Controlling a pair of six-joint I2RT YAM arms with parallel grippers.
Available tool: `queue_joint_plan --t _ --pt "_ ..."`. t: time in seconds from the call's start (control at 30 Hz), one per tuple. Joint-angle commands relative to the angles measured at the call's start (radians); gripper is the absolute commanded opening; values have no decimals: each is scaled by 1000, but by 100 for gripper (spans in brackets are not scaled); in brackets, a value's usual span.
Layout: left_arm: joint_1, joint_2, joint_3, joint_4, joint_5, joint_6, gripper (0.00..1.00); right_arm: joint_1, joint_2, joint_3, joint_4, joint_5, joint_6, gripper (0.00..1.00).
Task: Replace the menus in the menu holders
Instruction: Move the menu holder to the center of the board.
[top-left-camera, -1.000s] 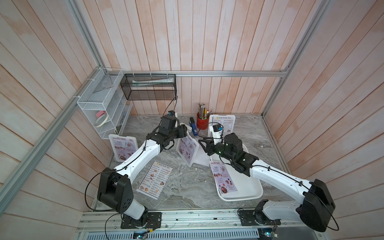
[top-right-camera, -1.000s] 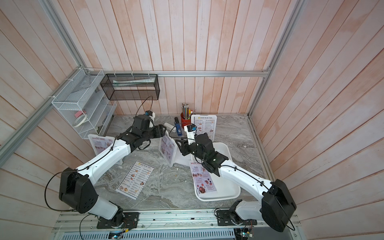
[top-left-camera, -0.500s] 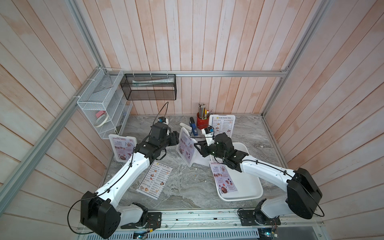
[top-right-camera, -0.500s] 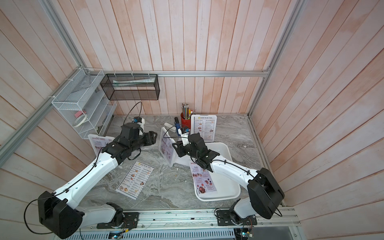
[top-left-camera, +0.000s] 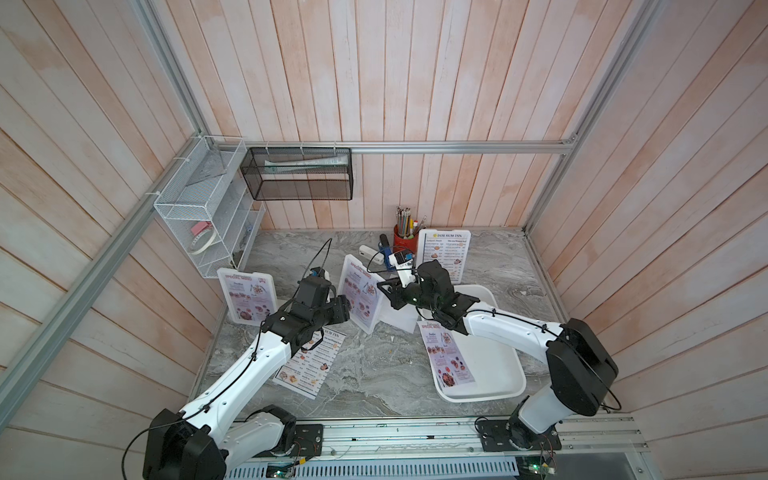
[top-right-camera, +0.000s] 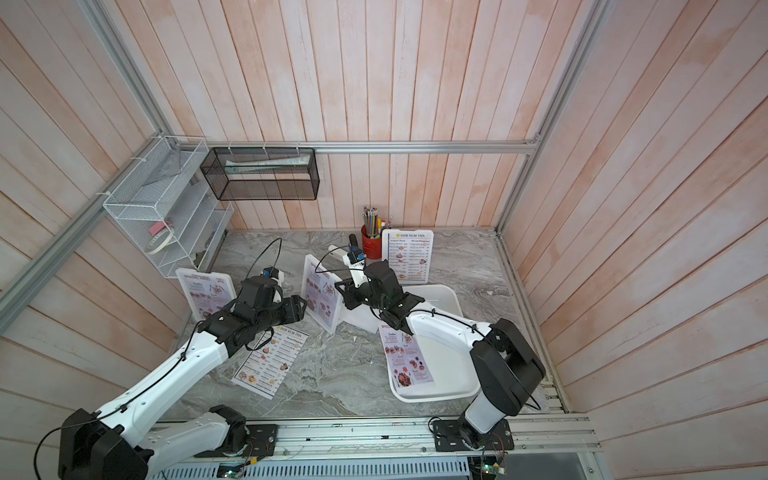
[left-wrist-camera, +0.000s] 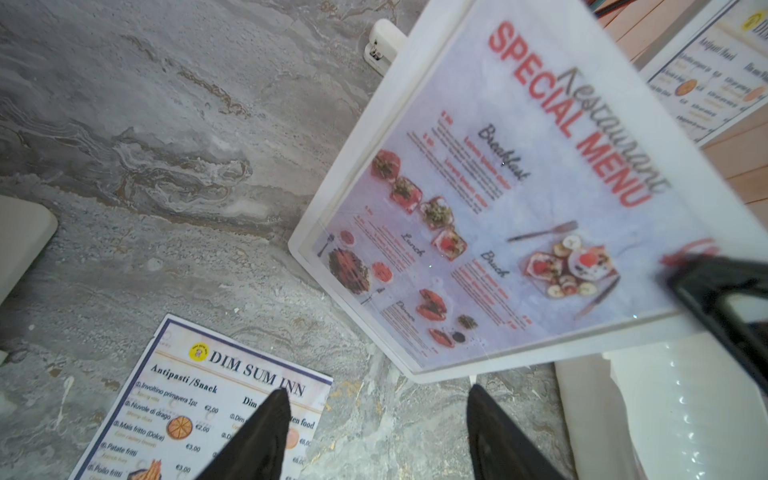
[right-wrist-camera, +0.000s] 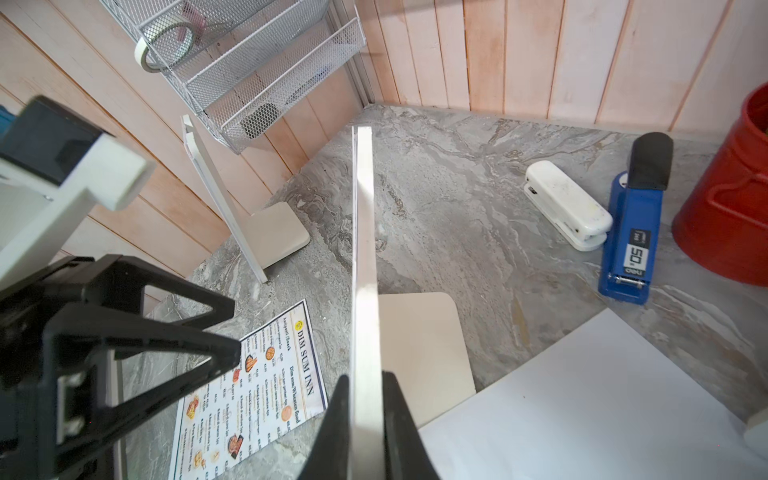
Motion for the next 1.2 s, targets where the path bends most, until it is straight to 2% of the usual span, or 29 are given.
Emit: queue_joint_plan --t 0.0,0.33,0.5,0.73,0.83,1.0,1.17 --pt "-1 -29 -31 -26 18 -10 70 15 52 58 39 -30 -28 10" --pt "-4 -56 -98 -28 37 -36 69 20 201 206 60 -49 -111 15" --pt "-4 -43 -117 2 71 -37 63 20 270 278 94 -61 -140 16" --pt "-22 -14 -145 84 99 -42 55 18 383 416 89 -108 -168 27" --pt "-32 16 -158 140 112 -42 52 17 411 476 62 -119 -178 34" --pt "-47 86 -140 207 111 -36 48 4 353 477 34 -121 -185 42" --pt "-49 177 -108 280 85 -23 45 -22 222 401 19 -114 -178 48"
